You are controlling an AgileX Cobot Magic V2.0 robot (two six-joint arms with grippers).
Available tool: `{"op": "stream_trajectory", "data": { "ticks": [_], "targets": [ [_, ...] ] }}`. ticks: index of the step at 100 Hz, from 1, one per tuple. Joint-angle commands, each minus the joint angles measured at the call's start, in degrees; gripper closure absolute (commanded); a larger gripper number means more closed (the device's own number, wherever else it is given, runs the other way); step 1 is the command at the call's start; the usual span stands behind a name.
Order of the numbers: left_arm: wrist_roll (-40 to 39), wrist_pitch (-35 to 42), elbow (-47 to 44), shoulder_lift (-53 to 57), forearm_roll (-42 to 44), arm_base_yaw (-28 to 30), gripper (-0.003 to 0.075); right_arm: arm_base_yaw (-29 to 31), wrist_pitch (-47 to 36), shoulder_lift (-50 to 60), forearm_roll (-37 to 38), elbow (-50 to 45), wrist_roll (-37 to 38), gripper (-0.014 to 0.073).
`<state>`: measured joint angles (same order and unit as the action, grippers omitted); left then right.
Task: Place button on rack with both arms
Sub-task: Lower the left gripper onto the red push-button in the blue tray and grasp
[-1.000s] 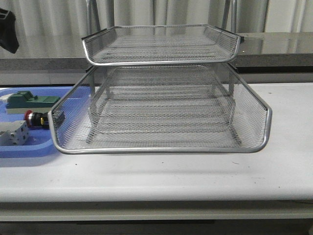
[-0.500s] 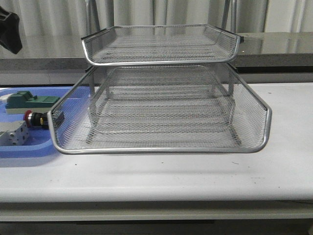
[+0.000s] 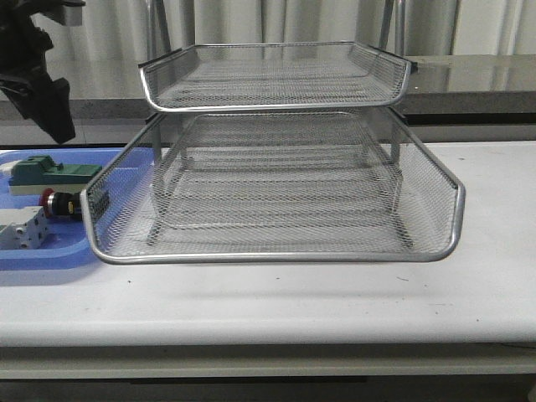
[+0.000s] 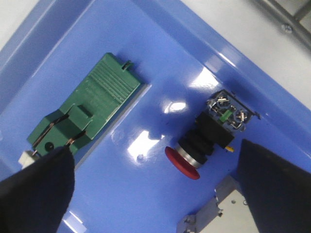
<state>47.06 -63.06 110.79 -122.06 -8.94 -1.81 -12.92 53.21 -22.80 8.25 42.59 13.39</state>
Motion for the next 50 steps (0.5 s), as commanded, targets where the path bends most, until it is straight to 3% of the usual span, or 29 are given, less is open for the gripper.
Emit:
{"op": "stream_trajectory", "data": {
  "ticks": [1,50],
  "targets": [
    [4.0,-0.5,2.8,2.0,-1.6,-0.9,0.0081,0.1,-4.4,-0.6,1.3,1.9,0.1,0.0662],
    [12.7,-0.2,2.8,-4.2,-1.2,-4.2,0.0081,0.1,-4.3,-0.6,1.3,1.9,0.1,0.0662]
  ]
}}
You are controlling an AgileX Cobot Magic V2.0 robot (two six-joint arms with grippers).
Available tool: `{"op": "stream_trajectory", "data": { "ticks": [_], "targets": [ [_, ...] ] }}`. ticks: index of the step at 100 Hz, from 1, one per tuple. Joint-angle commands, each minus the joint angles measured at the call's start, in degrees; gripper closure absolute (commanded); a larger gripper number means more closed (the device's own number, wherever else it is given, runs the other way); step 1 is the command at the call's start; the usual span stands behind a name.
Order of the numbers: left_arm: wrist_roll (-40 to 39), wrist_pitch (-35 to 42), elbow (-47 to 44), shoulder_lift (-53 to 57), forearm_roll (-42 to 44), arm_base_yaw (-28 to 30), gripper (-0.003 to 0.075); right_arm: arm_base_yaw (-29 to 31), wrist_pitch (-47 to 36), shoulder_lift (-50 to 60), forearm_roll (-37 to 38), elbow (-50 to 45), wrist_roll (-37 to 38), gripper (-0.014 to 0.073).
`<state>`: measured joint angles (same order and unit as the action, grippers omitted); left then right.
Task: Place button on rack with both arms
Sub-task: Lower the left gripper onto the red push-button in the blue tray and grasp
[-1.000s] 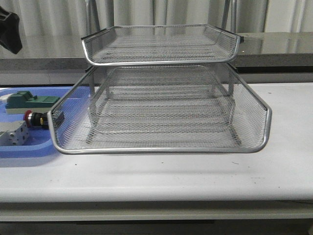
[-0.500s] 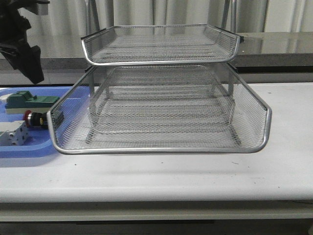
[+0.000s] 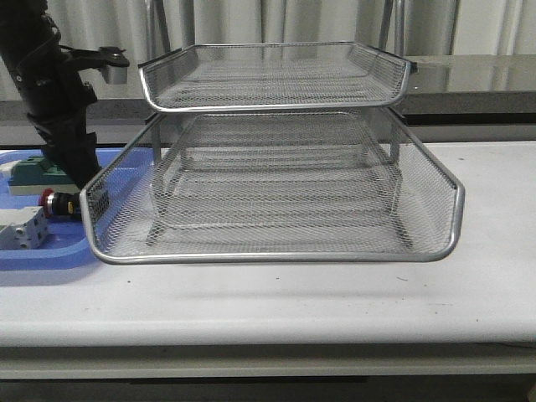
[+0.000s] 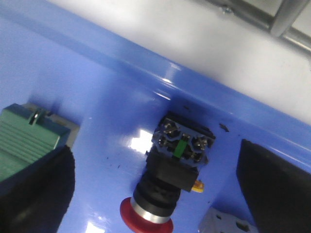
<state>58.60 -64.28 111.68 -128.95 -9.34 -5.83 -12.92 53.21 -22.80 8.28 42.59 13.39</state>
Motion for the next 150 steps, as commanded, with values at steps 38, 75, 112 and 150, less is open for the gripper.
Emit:
{"op": "stream_trajectory", "data": {
  "ticks": [38,75,112,150],
  "targets": [
    [3.5,2.6,1.9,-1.3,-0.7,-0.2,0.0081,0.1,-4.3,-0.6,1.3,1.9,0.1,0.0662],
    [3.5,2.4,1.9,-3.2,-0.7,-0.2,0.0111,0.1,-4.3,-0.6,1.3,1.9,0.1,0.0662],
    [3.5,-2.9,5.6,-3.1,-0.7,-0.2,0.0664,0.1,-4.2,-0.6,1.3,1.4,0.1,0.0662],
    [-3.1,-8.3,14.6,-0.1,2.1,-0.2,0.0741,0.1,-4.2,-0.6,1.3,1.4,0.1,0.0662]
  ]
}}
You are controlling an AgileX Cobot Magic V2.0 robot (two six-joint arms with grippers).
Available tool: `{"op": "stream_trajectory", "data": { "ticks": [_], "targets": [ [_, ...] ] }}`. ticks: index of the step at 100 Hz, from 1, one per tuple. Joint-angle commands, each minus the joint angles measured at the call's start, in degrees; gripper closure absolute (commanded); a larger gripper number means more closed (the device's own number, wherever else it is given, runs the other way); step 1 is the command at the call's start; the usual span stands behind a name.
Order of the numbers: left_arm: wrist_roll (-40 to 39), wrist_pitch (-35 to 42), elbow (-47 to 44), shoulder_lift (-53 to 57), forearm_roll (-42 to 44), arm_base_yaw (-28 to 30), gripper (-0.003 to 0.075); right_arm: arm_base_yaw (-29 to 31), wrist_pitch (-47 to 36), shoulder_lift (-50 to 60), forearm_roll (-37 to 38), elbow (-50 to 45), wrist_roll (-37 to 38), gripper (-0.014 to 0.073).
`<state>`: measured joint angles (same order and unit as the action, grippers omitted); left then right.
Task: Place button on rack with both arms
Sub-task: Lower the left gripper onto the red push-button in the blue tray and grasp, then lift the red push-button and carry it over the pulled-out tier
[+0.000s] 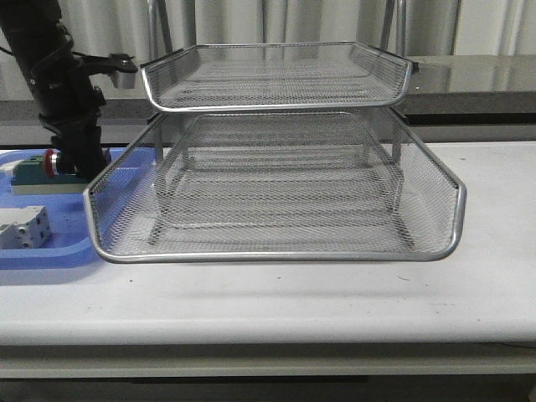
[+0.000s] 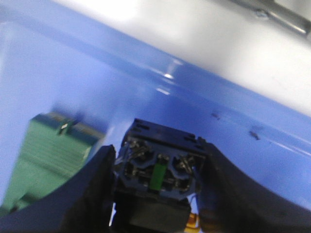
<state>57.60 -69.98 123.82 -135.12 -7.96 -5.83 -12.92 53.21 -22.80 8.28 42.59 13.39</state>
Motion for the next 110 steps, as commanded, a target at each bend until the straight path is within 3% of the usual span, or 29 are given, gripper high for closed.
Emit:
{"op": "stream_trajectory", "data": {
  "ticks": [1,39,67,110],
  "targets": [
    [-2.1,-2.6,2.5,6.4,0.8,-0.2,0.0741,0.1,-4.2,-0.6,1.3,1.4,0.1,0.0662],
    [-7.2,-2.6,1.6,16.7,4.1,-0.2,0.0741,0.1,-4.2,-0.6,1.3,1.4,0.1,0.0662],
    [-9.7,-2.6,-7.2,26.3,4.1,-1.1,0.0741,0.1,-4.2,-0.6,1.3,1.4,0.1,0.0662],
    [-11.5,-2.6,-24.6,39.4,3.6,-14.1,0.0741,0.1,-4.2,-0.6,1.3,1.4,0.1,0.0662]
  ]
}}
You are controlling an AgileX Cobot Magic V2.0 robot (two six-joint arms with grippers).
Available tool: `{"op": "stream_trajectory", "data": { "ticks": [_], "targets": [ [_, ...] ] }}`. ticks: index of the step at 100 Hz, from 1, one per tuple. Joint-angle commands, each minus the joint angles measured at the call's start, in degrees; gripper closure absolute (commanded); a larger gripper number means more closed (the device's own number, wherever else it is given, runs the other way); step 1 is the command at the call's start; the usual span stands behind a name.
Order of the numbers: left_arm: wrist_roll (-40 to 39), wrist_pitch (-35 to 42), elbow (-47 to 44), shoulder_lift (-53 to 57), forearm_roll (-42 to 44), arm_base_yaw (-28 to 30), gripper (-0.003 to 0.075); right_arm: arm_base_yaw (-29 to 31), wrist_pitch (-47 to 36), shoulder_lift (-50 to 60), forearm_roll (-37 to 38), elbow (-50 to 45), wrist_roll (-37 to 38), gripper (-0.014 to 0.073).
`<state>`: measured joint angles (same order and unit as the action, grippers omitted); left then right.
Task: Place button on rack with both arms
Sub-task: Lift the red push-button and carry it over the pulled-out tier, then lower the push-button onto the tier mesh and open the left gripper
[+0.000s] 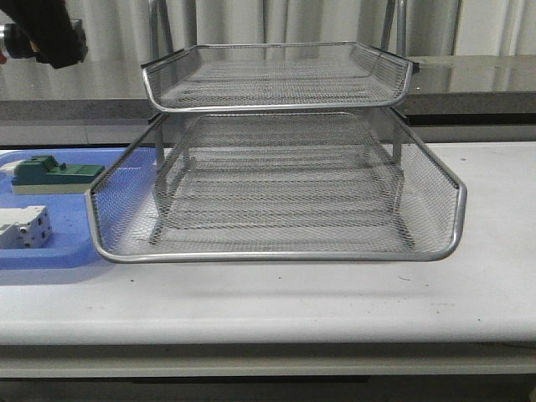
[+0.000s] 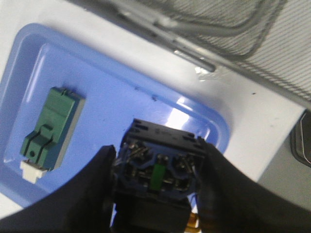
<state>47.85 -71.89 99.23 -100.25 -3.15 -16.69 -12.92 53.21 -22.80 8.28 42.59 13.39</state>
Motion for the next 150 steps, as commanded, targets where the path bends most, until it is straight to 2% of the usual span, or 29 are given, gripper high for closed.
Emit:
{"op": "stream_trajectory", "data": {
  "ticks": [1,10,36,51,86,102,114,131,136,143,150],
  "targets": [
    [-1.9,-0.7,-0.2,4.6,-1.4,-3.5,0.0741,0.1,-4.2,-0.6,1.3,1.4,0.1,0.0662],
    [-4.6,-0.7,-0.4,4.8,-3.1,-7.4,0.0741,0.1,-4.2,-0.6,1.3,1.4,0.1,0.0662],
    [-4.6,-0.7,-0.4,3.1,-11.1,-17.0,0.0741,0.1,-4.2,-0.6,1.3,1.4,0.1,0.0662],
    [-4.4,-0.2,-0.4,0.5,-11.5,-21.2,0.0741,0.1,-4.2,-0.6,1.3,1.4,0.1,0.0662],
    [-4.4,8.5,-0.4,-6.7,-11.0,-23.1,0.0741,0.1,-4.2,-0.6,1.3,1.4,0.1,0.0662],
    [-4.4,9.5,-0.4,-7.2,-11.0,-23.1,0.0735,0.1,-4.2,-0.6,1.3,1.4,0.1,0.0662],
    [-4.4,9.5,-0.4,-7.2,-11.0,-23.1,0.0639,0.1,-4.2,-0.6,1.3,1.4,0.1,0.0662],
    [-4.4,9.2,-0.4,-7.2,-11.0,-23.1,0.0355,0.1,-4.2,-0.6,1.3,1.4,0.1,0.0662],
    [-4.4,9.2,-0.4,-7.2,-11.0,-23.1,0.0295,0.1,-4.2,-0.6,1.3,1.4,0.1,0.0662],
    [-4.4,9.2,-0.4,-7.2,-11.0,-23.1,0.0257,0.1,-4.2,-0.6,1.3,1.4,0.1,0.0662],
    [-4.4,9.2,-0.4,-7.2,-11.0,-23.1,0.0258,0.1,-4.2,-0.6,1.3,1.4,0.1,0.0662]
  ]
}}
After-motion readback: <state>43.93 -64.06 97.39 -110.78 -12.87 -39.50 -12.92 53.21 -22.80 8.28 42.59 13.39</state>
